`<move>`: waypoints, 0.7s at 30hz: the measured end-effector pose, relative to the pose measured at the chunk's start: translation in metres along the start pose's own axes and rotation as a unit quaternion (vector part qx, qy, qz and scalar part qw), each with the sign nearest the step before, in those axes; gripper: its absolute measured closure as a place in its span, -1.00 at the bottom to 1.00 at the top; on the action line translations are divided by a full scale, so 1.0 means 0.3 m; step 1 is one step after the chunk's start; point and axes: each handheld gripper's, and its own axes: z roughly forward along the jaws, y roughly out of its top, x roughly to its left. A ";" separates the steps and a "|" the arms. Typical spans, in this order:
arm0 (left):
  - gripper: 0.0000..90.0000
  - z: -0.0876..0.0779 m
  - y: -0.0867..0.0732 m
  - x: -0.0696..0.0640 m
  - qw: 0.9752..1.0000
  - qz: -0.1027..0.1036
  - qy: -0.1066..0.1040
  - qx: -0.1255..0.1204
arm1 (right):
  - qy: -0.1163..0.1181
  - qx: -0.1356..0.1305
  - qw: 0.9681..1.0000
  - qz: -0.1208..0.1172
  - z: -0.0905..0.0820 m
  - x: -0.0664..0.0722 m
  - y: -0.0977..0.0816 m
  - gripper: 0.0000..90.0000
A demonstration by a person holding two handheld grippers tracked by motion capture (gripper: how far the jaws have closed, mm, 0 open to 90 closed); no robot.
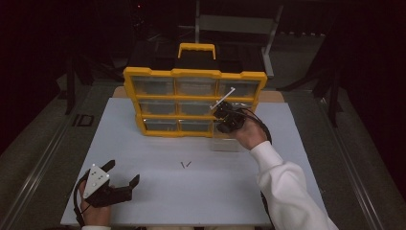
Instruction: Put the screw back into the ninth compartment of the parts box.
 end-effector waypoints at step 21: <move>-0.93 -0.002 0.000 0.001 1.000 -0.001 0.000 -0.001 | -0.004 0.012 1.000 0.017 -0.008 -0.056 -0.051 0.94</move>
